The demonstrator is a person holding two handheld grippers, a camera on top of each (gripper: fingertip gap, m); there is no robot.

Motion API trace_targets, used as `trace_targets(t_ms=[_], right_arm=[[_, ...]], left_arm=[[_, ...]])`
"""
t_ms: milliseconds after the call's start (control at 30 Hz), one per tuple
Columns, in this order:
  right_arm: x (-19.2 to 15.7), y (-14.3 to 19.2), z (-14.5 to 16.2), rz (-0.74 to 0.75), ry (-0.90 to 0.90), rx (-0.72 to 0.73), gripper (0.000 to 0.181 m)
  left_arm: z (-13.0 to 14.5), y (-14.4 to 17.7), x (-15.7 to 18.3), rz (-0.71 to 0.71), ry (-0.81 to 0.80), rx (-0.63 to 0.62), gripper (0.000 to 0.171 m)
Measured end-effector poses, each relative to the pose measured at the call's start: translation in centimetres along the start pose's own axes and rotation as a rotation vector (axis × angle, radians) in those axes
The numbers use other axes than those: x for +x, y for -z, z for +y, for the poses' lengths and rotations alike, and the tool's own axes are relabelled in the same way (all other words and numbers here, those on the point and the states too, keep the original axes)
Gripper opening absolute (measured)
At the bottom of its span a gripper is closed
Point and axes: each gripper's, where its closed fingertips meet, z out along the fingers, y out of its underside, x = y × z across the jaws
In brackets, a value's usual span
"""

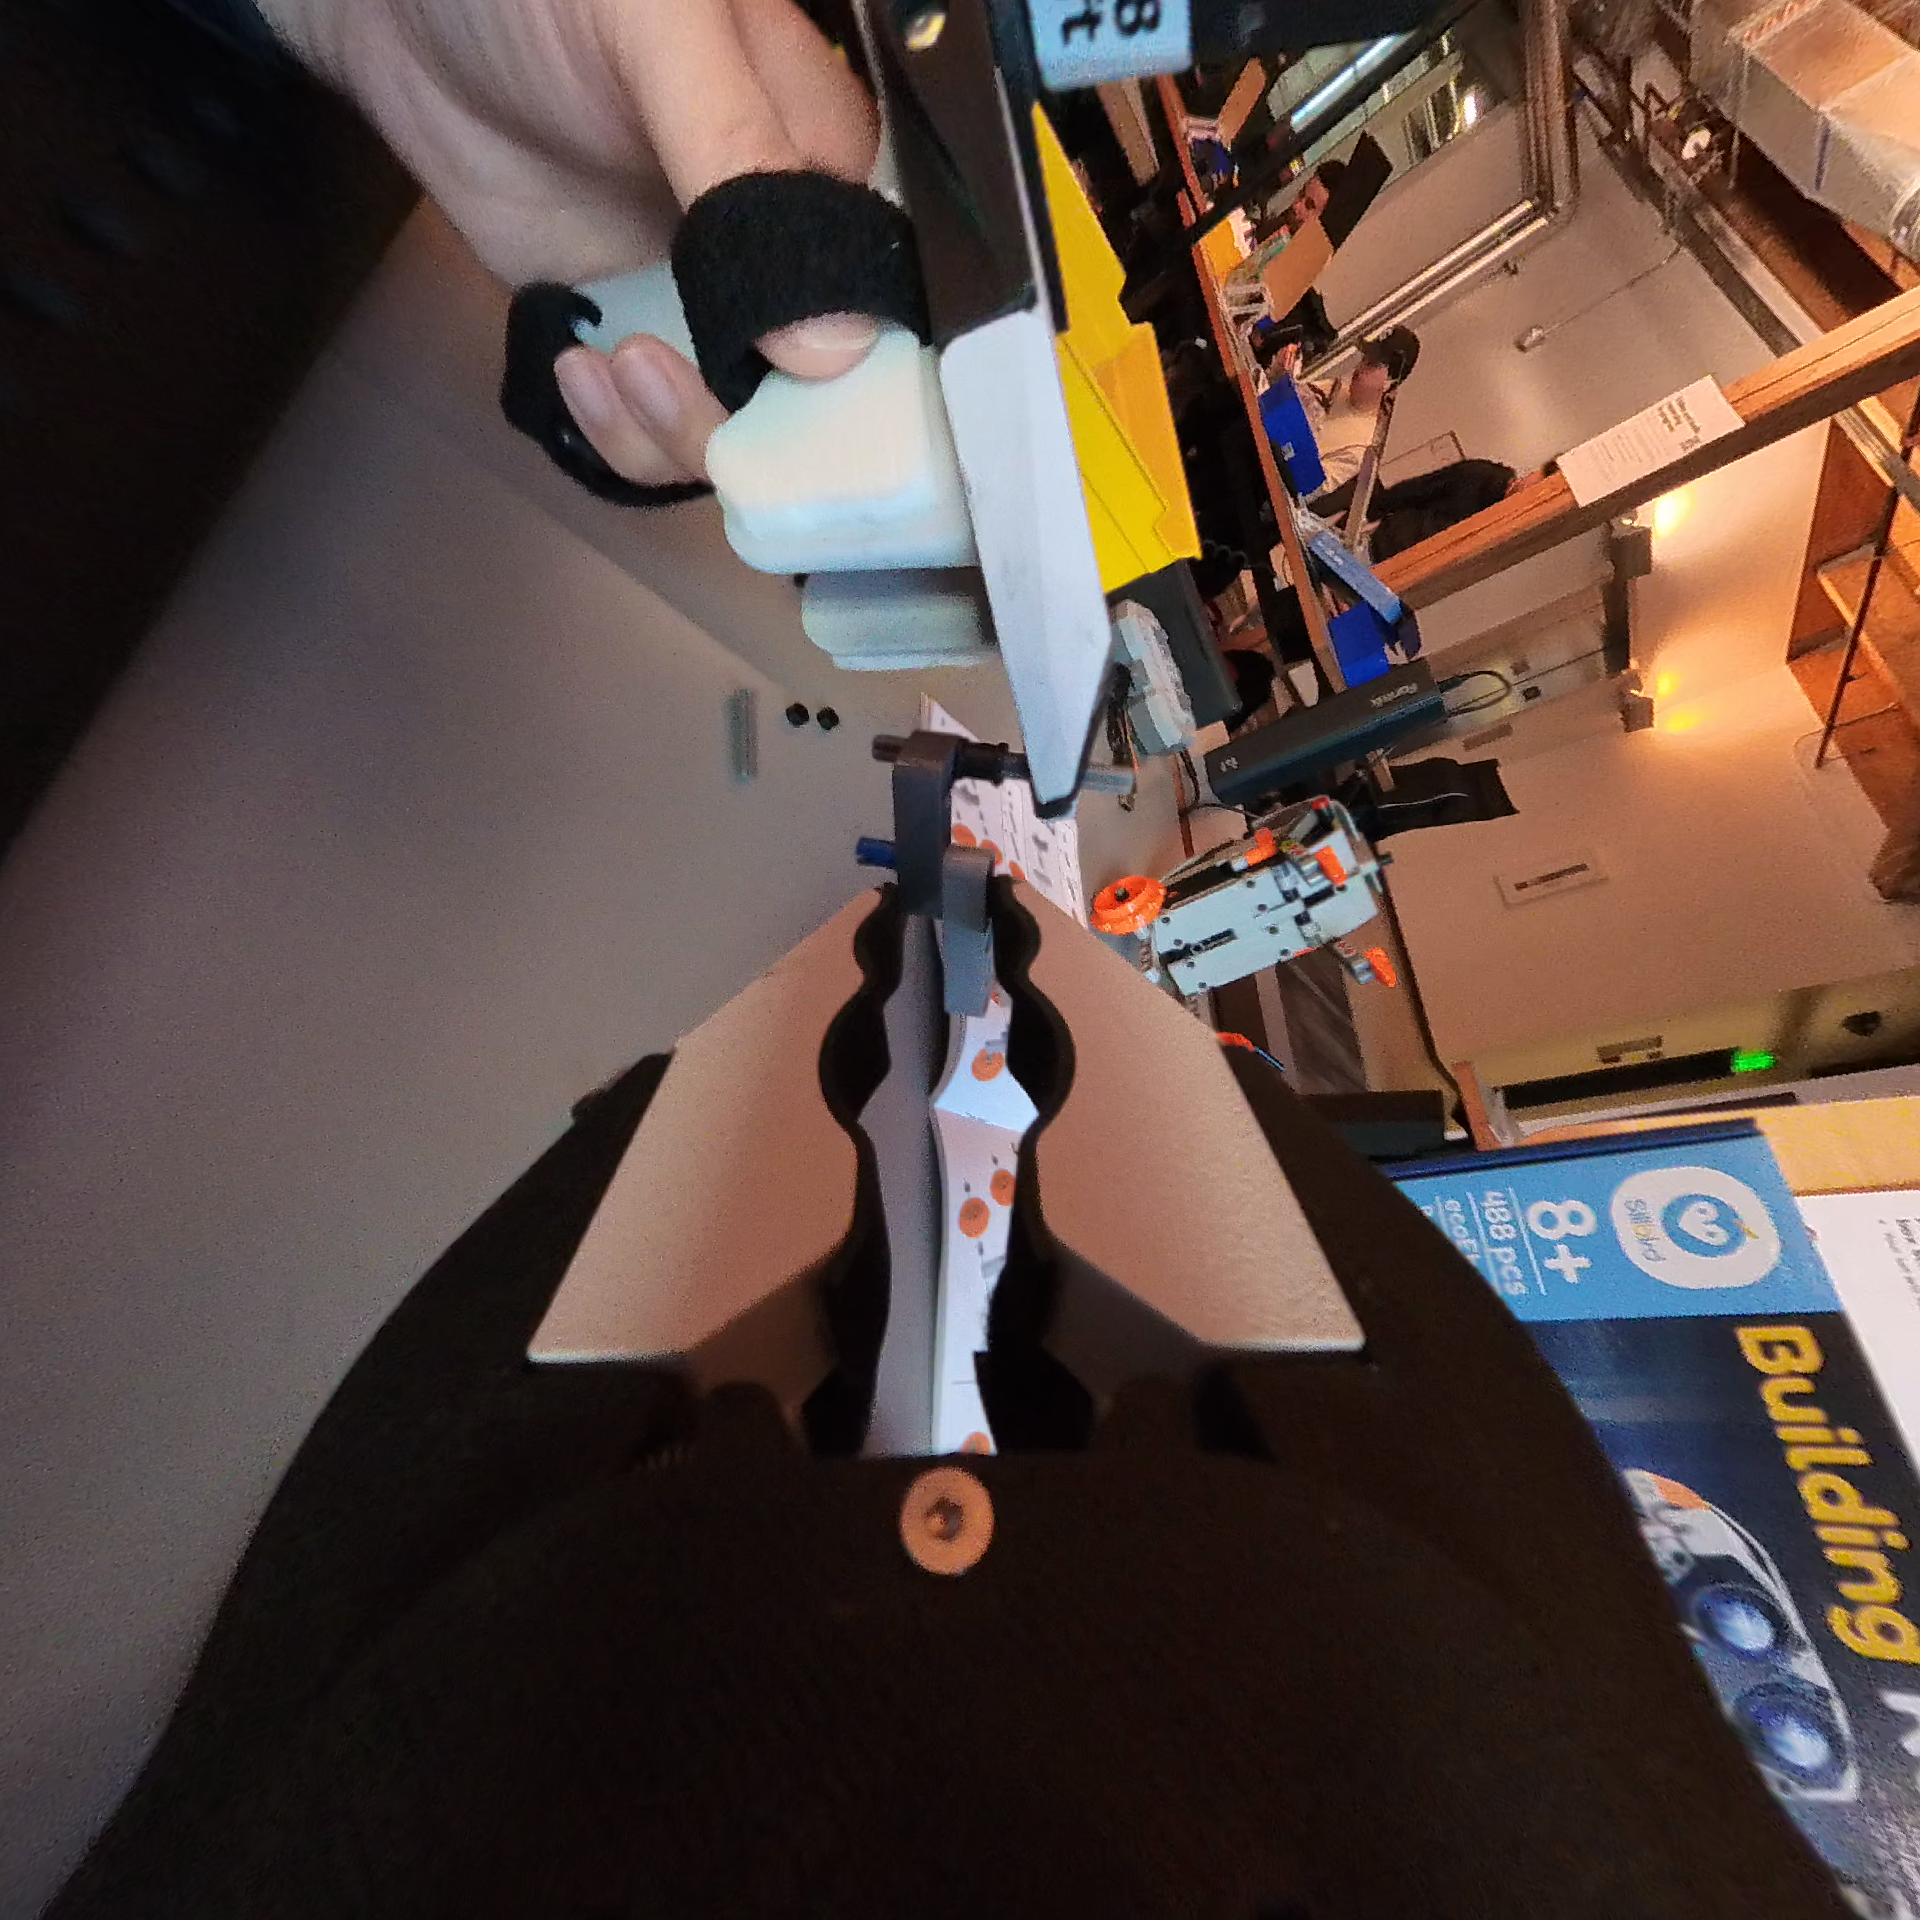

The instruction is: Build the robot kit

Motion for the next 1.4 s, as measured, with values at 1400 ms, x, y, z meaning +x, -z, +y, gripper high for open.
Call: trace_targets(t_ms=[1400], right_arm=[[-7.6,0.4,5.0,-0.909,0.072,-0.373,0.005]], left_arm=[[-0.1,3.2,-4.4,-0.305,-0.145,-0.081,0.001]])
